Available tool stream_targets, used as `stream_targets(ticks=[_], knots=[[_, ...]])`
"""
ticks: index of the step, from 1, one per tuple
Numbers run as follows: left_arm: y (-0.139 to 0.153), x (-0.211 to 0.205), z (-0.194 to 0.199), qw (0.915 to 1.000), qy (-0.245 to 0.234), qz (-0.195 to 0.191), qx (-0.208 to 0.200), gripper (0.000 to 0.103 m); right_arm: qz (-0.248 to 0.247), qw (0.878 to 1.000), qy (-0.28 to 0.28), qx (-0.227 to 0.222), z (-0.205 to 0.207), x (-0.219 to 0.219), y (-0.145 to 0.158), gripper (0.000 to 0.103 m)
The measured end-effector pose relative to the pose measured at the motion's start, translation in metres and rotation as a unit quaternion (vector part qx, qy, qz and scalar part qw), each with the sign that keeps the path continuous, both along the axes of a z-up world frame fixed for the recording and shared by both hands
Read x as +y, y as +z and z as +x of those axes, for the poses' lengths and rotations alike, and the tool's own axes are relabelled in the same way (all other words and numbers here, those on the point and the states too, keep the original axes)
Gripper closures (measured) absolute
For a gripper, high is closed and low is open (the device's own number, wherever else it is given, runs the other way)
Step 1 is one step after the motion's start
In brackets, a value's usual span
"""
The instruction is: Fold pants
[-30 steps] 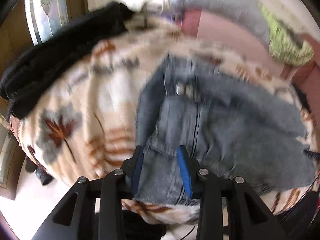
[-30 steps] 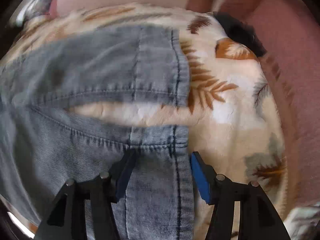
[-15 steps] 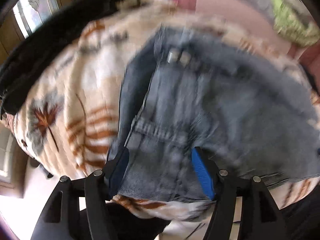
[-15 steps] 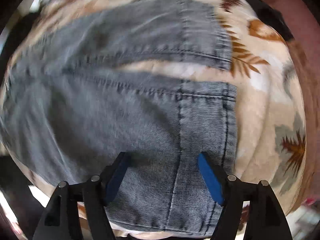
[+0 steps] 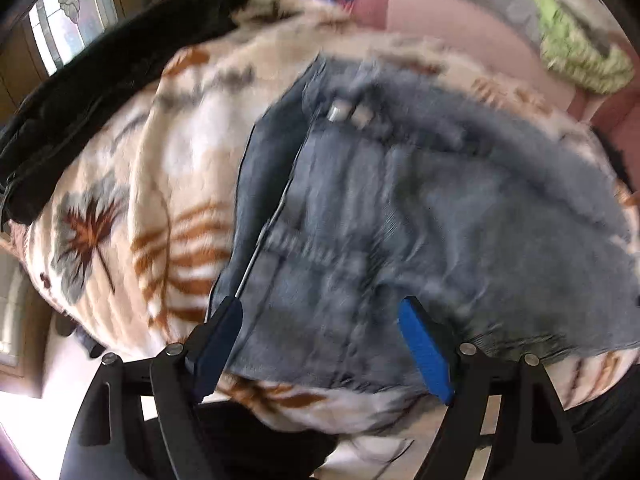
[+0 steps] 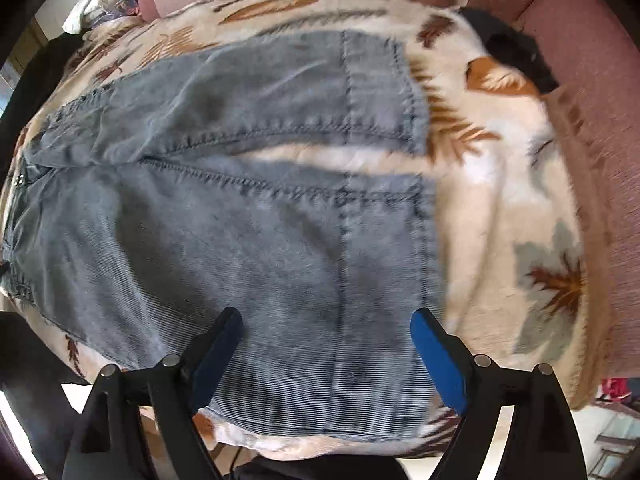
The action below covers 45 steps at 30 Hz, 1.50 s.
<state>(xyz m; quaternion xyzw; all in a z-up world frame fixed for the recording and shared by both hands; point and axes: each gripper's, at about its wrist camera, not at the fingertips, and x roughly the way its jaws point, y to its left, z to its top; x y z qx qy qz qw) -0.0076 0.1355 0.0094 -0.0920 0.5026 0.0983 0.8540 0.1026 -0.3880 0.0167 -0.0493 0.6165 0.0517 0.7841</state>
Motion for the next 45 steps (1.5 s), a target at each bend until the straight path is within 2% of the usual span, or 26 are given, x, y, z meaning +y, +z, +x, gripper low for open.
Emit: stream_targets(ticks=[4, 7, 12, 18, 28, 29, 30, 31, 32, 33, 35, 38, 40, 41, 42, 43, 44, 45], knots=[[0.034, 0.007, 0.016, 0.9976, 0.000, -0.023, -0.065, 0.022, 0.035, 0.998, -0.037, -0.035, 0.008, -0.025, 0.024, 0.015], [0.047, 0.023, 0.043, 0.9942, 0.016, -0.048, -0.095, 0.022, 0.055, 0.995, -0.059, -0.061, 0.031, -0.038, 0.038, 0.015], [0.044, 0.060, 0.089, 0.9911, 0.047, -0.087, -0.089, 0.022, 0.088, 0.988, -0.087, -0.087, 0.042, -0.047, 0.072, 0.015], [0.029, 0.066, 0.163, 0.9927, 0.043, -0.102, -0.047, 0.022, 0.116, 0.982, -0.116, -0.094, 0.112, -0.073, 0.051, 0.015], [-0.009, 0.070, 0.240, 0.9929, 0.055, -0.106, -0.002, 0.022, 0.165, 0.975, -0.147, -0.031, 0.239, -0.065, -0.019, 0.016], [-0.012, 0.069, 0.247, 0.9930, 0.055, -0.105, 0.001, 0.022, 0.177, 0.974, -0.139, -0.007, 0.250, -0.058, -0.030, 0.035], [-0.014, 0.069, 0.251, 0.9927, 0.054, -0.107, 0.003, 0.022, 0.178, 0.976, -0.125, 0.006, 0.254, -0.052, -0.036, 0.059], [-0.019, 0.069, 0.257, 0.9924, 0.054, -0.110, 0.009, 0.022, 0.158, 0.981, -0.113, 0.008, 0.257, -0.044, -0.037, 0.061], [-0.021, 0.069, 0.261, 0.9925, 0.057, -0.108, 0.012, 0.022, 0.127, 0.988, -0.093, -0.004, 0.256, -0.033, -0.029, 0.081], [-0.022, 0.069, 0.264, 0.9930, 0.057, -0.103, 0.009, 0.022, 0.101, 0.991, -0.081, -0.022, 0.254, -0.026, -0.019, 0.091], [-0.020, 0.067, 0.271, 0.9954, 0.052, -0.081, 0.003, 0.022, 0.024, 0.993, -0.061, -0.094, 0.244, -0.015, 0.011, 0.092], [-0.018, 0.061, 0.281, 0.9970, 0.037, -0.068, -0.008, 0.022, -0.026, 0.986, -0.062, -0.155, 0.237, -0.012, 0.031, 0.092], [-0.021, 0.056, 0.286, 0.9975, 0.036, -0.060, -0.004, 0.022, -0.041, 0.988, -0.061, -0.136, 0.243, -0.010, 0.013, 0.091], [-0.022, 0.053, 0.287, 0.9982, 0.038, -0.047, -0.003, 0.022, -0.039, 0.992, -0.059, -0.108, 0.247, -0.012, -0.004, 0.082], [-0.023, 0.051, 0.288, 0.9985, 0.038, -0.039, -0.002, 0.022, -0.029, 0.995, -0.065, -0.070, 0.250, -0.016, -0.022, 0.079], [-0.023, 0.050, 0.288, 0.9988, 0.035, -0.035, 0.000, 0.022, -0.008, 0.995, -0.076, -0.062, 0.248, -0.022, -0.028, 0.079], [-0.021, 0.050, 0.287, 0.9987, 0.032, -0.038, 0.000, 0.022, 0.022, 0.992, -0.094, -0.078, 0.240, -0.032, -0.023, 0.074], [-0.018, 0.051, 0.284, 0.9985, 0.025, -0.049, -0.001, 0.022, 0.043, 0.989, -0.108, -0.088, 0.232, -0.041, -0.017, 0.061]])
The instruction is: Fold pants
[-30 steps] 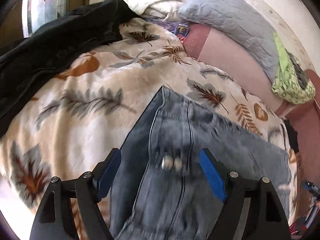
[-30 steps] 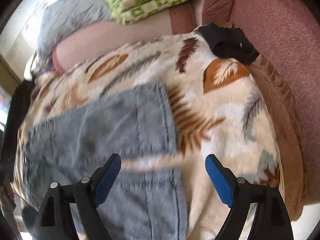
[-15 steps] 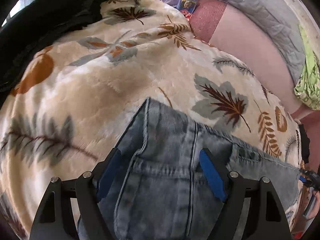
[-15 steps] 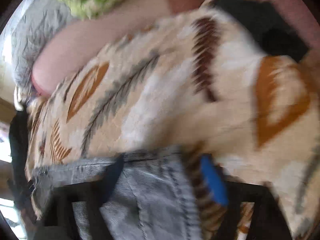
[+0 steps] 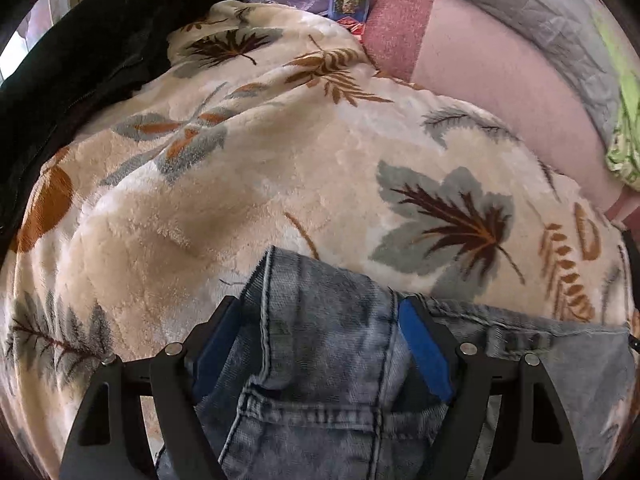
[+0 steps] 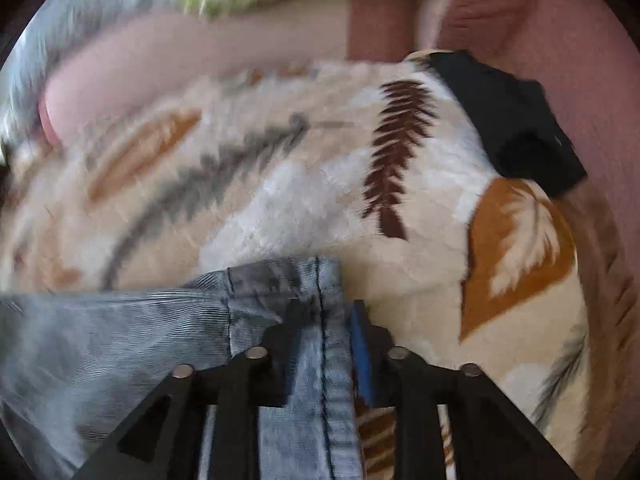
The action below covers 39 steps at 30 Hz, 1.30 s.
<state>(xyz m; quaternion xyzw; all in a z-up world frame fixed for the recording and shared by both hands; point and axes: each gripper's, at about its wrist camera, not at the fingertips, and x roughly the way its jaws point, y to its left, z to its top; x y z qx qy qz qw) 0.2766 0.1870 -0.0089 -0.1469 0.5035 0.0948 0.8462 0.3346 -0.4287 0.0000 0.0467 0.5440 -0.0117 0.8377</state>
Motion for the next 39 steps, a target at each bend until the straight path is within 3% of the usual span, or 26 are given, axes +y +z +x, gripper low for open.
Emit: stream_targets(ticks=[3, 6, 8, 10, 11, 12, 15, 17, 19, 20, 22, 23, 24, 25, 27, 30, 34, 39], knots=[[0.007, 0.007, -0.006, 0.9993, -0.012, -0.036, 0.001, 0.022, 0.069, 0.997, -0.035, -0.010, -0.031, -0.031, 0.017, 0.032], [-0.002, 0.011, 0.000, 0.9980, -0.001, -0.060, 0.022, 0.022, 0.113, 0.993, -0.014, 0.032, -0.055, -0.042, 0.009, 0.031], [-0.011, 0.007, 0.006, 0.9976, -0.003, -0.056, 0.042, 0.022, 0.095, 0.993, 0.005, 0.065, -0.064, -0.033, -0.007, 0.032], [-0.009, -0.003, 0.008, 0.9987, 0.001, -0.028, 0.043, 0.022, 0.084, 0.993, 0.023, 0.081, -0.065, -0.022, -0.023, 0.043], [-0.008, -0.007, 0.009, 0.9989, 0.000, -0.014, 0.045, 0.026, 0.059, 0.995, 0.034, 0.079, -0.065, -0.015, -0.023, 0.064], [-0.007, -0.011, 0.011, 0.9989, -0.005, 0.001, 0.046, 0.036, 0.042, 0.995, 0.044, 0.077, -0.066, -0.009, -0.020, 0.087], [-0.004, -0.022, 0.013, 0.9984, -0.028, 0.019, 0.044, 0.053, -0.026, 0.994, 0.086, 0.058, -0.083, 0.010, 0.010, 0.091], [-0.003, -0.026, 0.013, 0.9984, -0.030, 0.022, 0.043, 0.055, -0.087, 0.989, 0.108, 0.050, -0.100, 0.017, 0.020, 0.091], [-0.006, -0.028, 0.015, 0.9983, -0.029, 0.030, 0.041, 0.055, -0.072, 0.986, 0.113, 0.103, -0.105, 0.012, -0.010, 0.090], [-0.007, -0.030, 0.017, 0.9980, -0.031, 0.036, 0.041, 0.054, -0.070, 0.985, 0.116, 0.109, -0.106, 0.012, -0.023, 0.084], [-0.004, -0.032, 0.016, 0.9980, -0.035, 0.038, 0.037, 0.054, -0.048, 0.991, 0.093, 0.086, -0.103, 0.006, -0.012, 0.081], [0.000, -0.029, 0.013, 0.9983, -0.039, 0.029, 0.032, 0.054, -0.022, 0.994, 0.078, 0.070, -0.103, -0.003, 0.000, 0.061], [0.004, -0.026, 0.012, 0.9987, -0.041, 0.017, 0.026, 0.054, -0.002, 0.997, 0.066, 0.052, -0.101, -0.008, 0.012, 0.032], [0.010, -0.019, 0.009, 0.9992, -0.037, 0.001, 0.015, 0.054, 0.002, 0.998, 0.052, 0.030, -0.097, -0.013, 0.025, 0.025], [0.019, -0.005, 0.005, 0.9993, -0.023, -0.031, -0.002, 0.054, 0.005, 0.999, 0.040, -0.002, -0.088, -0.018, 0.042, 0.024], [0.018, 0.006, 0.007, 0.9979, -0.021, -0.062, 0.000, 0.054, 0.068, 0.997, 0.022, -0.008, -0.061, -0.022, 0.045, 0.024], [-0.002, 0.000, 0.017, 0.9970, -0.036, -0.056, 0.040, 0.054, 0.112, 0.994, 0.007, 0.017, -0.018, -0.017, 0.021, 0.024], [0.012, 0.020, 0.012, 0.9968, 0.012, -0.078, 0.015, 0.054, 0.127, 0.991, -0.004, 0.036, 0.004, -0.015, -0.001, 0.024]])
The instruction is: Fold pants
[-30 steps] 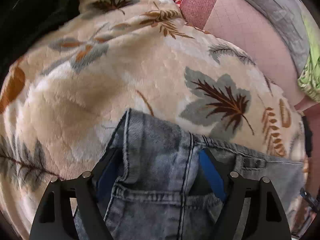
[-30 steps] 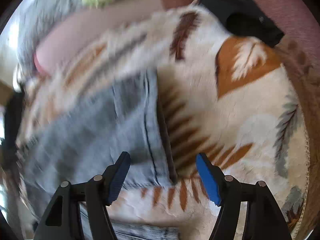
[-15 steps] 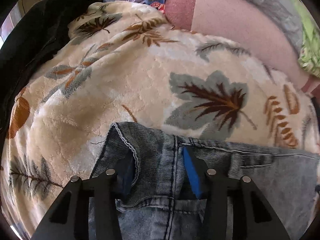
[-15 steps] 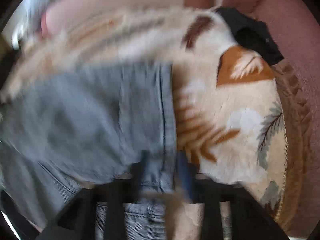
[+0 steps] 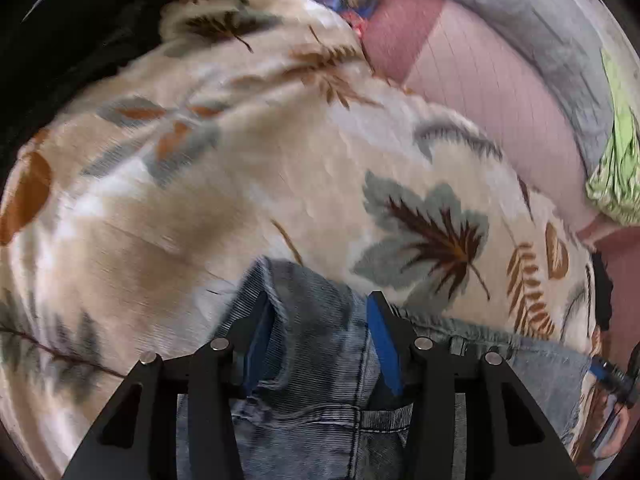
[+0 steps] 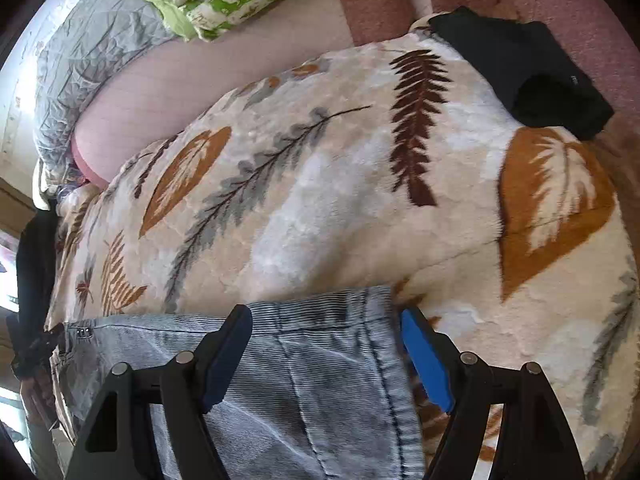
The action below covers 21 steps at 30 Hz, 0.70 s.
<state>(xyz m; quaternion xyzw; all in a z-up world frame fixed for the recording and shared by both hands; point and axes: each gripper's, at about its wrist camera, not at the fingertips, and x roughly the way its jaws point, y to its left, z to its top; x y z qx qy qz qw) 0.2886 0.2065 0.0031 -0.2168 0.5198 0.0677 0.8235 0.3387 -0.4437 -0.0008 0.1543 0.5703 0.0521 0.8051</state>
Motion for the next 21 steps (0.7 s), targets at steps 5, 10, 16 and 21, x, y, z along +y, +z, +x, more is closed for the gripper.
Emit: stream_targets(ticks=[5, 10, 16, 21], knots=[[0.020, 0.004, -0.009, 0.9994, -0.019, 0.016, -0.023, 0.054, 0.003, 1.000, 0.004, 0.002, 0.000, -0.002, -0.002, 0.024], [-0.013, -0.008, 0.010, 0.9987, -0.032, 0.024, 0.031, 0.058, 0.010, 1.000, 0.007, 0.016, 0.004, 0.002, -0.012, 0.029], [-0.009, -0.015, 0.018, 0.9958, -0.032, 0.079, 0.033, 0.101, -0.040, 0.999, 0.030, 0.011, 0.010, 0.013, -0.005, 0.093], [0.029, -0.009, -0.002, 0.9955, -0.039, 0.085, -0.015, 0.101, -0.027, 0.999, 0.030, -0.027, -0.008, 0.004, 0.024, 0.094]])
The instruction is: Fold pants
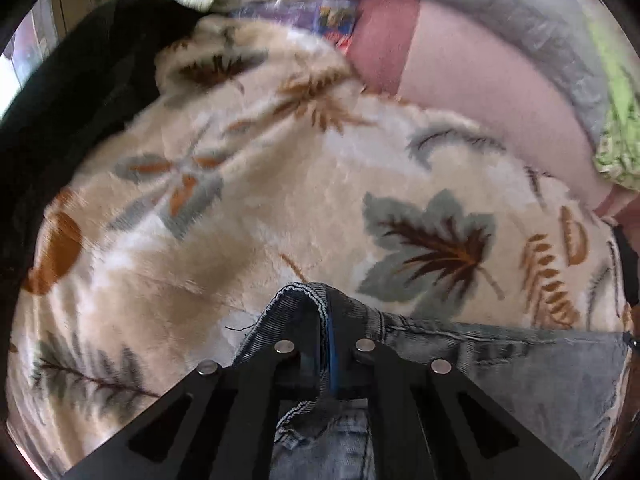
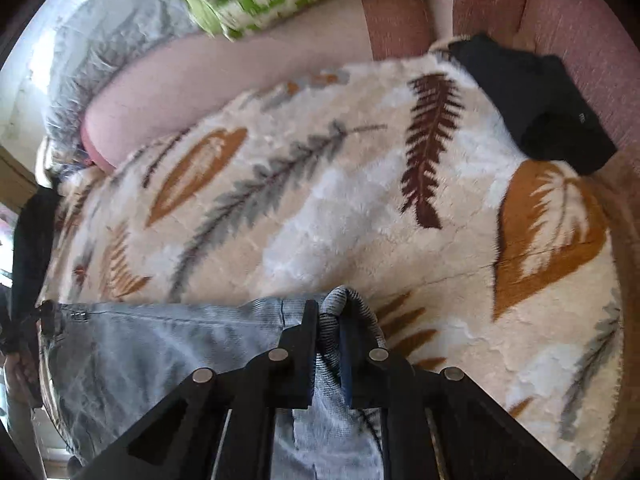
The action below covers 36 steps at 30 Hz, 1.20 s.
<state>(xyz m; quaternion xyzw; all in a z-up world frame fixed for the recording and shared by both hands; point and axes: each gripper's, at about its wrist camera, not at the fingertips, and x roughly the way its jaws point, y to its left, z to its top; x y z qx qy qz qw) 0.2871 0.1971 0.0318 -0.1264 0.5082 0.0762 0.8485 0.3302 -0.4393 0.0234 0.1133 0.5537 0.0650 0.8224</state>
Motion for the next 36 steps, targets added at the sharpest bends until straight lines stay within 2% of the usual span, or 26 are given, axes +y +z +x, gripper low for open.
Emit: stream_targets(ticks=[8, 12, 15, 17, 19, 21, 22, 23, 24, 25, 26, 27, 29, 31, 34, 36], knots=[[0.081, -0.008, -0.069, 0.9950, -0.028, 0.003, -0.096, 0.101, 0.040, 0.995, -0.005, -0.092, -0.064, -0.009, 0.077, 0.094], [0.117, -0.009, -0.133, 0.9879, -0.042, -0.005, -0.149, 0.100, 0.054, 0.989, 0.002, -0.139, -0.120, -0.014, 0.109, 0.094], [0.120, -0.004, -0.186, 0.9836, -0.054, -0.022, -0.171, 0.100, 0.069, 0.985, 0.010, -0.160, -0.176, -0.022, 0.113, 0.094], [0.104, 0.001, -0.226, 0.9832, -0.072, -0.038, -0.164, 0.100, 0.083, 0.983, 0.018, -0.165, -0.221, -0.030, 0.101, 0.093], [0.080, 0.006, -0.255, 0.9841, -0.093, -0.045, -0.144, 0.097, 0.090, 0.983, 0.033, -0.154, -0.262, -0.033, 0.075, 0.092], [0.046, 0.015, -0.272, 0.9880, -0.113, -0.057, -0.088, 0.096, 0.103, 0.989, 0.058, -0.093, -0.287, -0.034, 0.035, 0.085], [0.027, 0.024, -0.278, 0.9903, -0.109, -0.068, -0.054, 0.095, 0.102, 0.991, 0.061, -0.056, -0.297, -0.035, 0.016, 0.078], [0.010, 0.033, -0.282, 0.9924, -0.100, -0.070, -0.018, 0.094, 0.089, 0.994, 0.059, -0.024, -0.311, -0.037, -0.003, 0.058], [0.002, 0.040, -0.285, 0.9941, -0.089, -0.063, 0.002, 0.093, 0.083, 0.995, 0.055, -0.015, -0.320, -0.041, -0.008, 0.048], [0.001, 0.047, -0.288, 0.9966, -0.069, -0.044, 0.009, 0.093, 0.083, 0.995, 0.045, -0.019, -0.327, -0.047, -0.007, 0.047], [0.008, 0.054, -0.290, 0.9984, -0.052, -0.024, -0.001, 0.093, 0.087, 0.995, 0.031, -0.030, -0.331, -0.054, 0.001, 0.045], [0.017, 0.057, -0.289, 0.9989, -0.042, -0.016, -0.014, 0.092, 0.090, 0.995, 0.017, -0.045, -0.332, -0.060, 0.011, 0.040], [0.040, 0.060, -0.285, 0.9983, -0.024, -0.022, -0.047, 0.085, 0.080, 0.994, -0.015, -0.074, -0.329, -0.066, 0.031, 0.028], [0.059, 0.049, -0.278, 0.9960, -0.026, -0.029, -0.081, 0.071, 0.090, 0.993, -0.020, -0.080, -0.320, -0.063, 0.040, 0.028], [0.069, 0.013, -0.272, 0.9925, -0.052, -0.038, -0.104, 0.053, 0.088, 0.996, -0.014, -0.021, -0.305, -0.043, 0.026, 0.027], [0.061, -0.014, -0.266, 0.9920, -0.073, -0.036, -0.097, 0.051, 0.074, 0.997, 0.001, 0.013, -0.301, -0.029, 0.011, 0.027]])
